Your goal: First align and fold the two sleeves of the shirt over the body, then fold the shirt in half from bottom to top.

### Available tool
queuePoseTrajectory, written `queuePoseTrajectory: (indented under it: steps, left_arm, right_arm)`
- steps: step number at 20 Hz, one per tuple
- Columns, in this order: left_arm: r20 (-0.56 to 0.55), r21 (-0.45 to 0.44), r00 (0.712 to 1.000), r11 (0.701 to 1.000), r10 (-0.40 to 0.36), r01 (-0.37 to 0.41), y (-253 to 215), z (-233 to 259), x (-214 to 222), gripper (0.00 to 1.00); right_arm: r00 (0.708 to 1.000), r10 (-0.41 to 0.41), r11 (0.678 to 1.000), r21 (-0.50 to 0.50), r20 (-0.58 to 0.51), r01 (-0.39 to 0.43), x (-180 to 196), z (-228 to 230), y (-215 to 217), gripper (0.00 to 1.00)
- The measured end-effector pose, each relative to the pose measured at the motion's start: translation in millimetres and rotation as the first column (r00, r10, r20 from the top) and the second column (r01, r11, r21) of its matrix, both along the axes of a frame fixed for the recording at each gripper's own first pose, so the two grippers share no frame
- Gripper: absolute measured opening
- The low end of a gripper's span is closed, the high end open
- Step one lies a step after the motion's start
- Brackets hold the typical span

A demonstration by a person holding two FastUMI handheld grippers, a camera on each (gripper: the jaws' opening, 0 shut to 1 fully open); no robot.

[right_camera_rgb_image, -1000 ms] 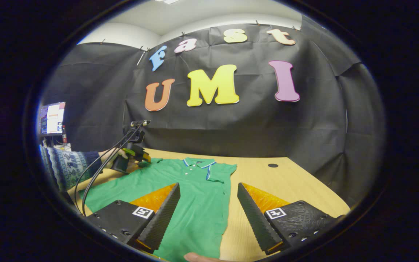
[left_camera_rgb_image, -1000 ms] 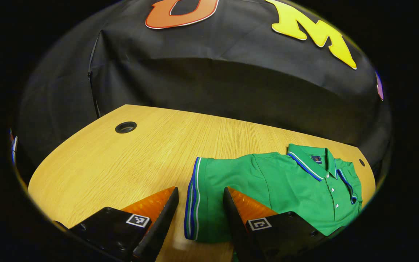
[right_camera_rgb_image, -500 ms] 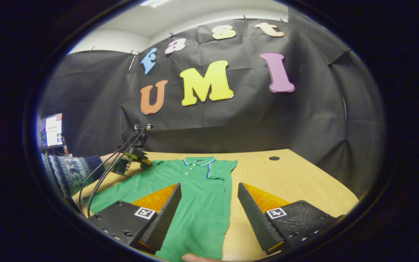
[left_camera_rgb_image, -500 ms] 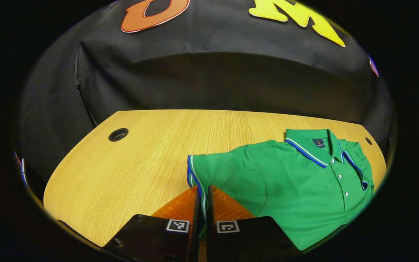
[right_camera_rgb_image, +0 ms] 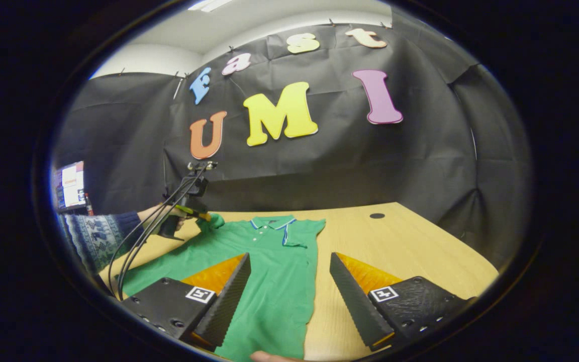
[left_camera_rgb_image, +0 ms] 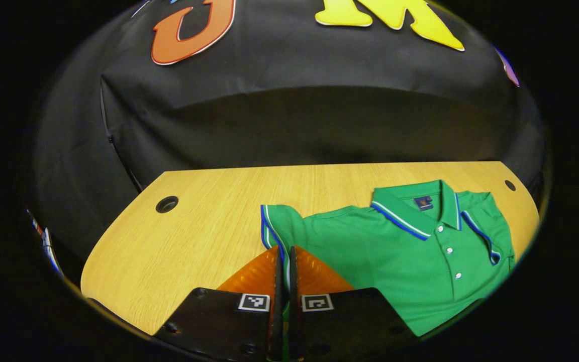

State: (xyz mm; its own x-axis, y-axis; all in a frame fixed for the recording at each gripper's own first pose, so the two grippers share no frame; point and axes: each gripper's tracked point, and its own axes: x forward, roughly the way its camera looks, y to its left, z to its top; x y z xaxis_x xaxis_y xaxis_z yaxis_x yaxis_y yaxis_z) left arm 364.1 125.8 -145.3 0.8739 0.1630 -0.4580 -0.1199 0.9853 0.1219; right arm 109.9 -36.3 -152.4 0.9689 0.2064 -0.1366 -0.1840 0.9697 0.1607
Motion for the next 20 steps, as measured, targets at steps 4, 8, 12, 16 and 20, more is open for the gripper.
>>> queuePoseTrajectory:
  steps: [4,8,12,16,20]
  left_arm:
    - [0.018,-0.098,0.998,0.993,-0.063,0.065,-58.3,2.5,3.1,0.15]
    - [0.032,-0.078,0.997,0.994,-0.072,0.074,-84.4,8.8,-5.5,0.51]
    - [0.125,-0.016,0.991,0.998,-0.054,0.056,-88.7,42.9,-30.3,1.00]
    - [0.195,-0.008,0.979,0.998,-0.054,0.056,-88.7,69.1,-76.7,1.00]
    - [0.287,0.003,0.955,0.997,-0.073,0.075,-87.5,90.9,-142.1,1.00]
  right_arm:
    - [1.000,-0.016,1.000,-0.008,-0.016,0.016,3.3,-5.2,-6.1,0.96]
    - [0.999,-0.027,1.000,-0.015,-0.031,0.026,0.7,-8.2,-6.9,0.96]
    - [0.999,-0.026,0.999,-0.029,-0.020,0.026,-4.7,0.9,-7.3,0.96]
    - [0.999,-0.039,0.998,-0.056,0.013,0.039,-28.7,13.6,-7.1,0.96]
    - [0.997,-0.065,0.995,-0.067,0.046,0.068,-49.6,27.8,-9.8,0.96]
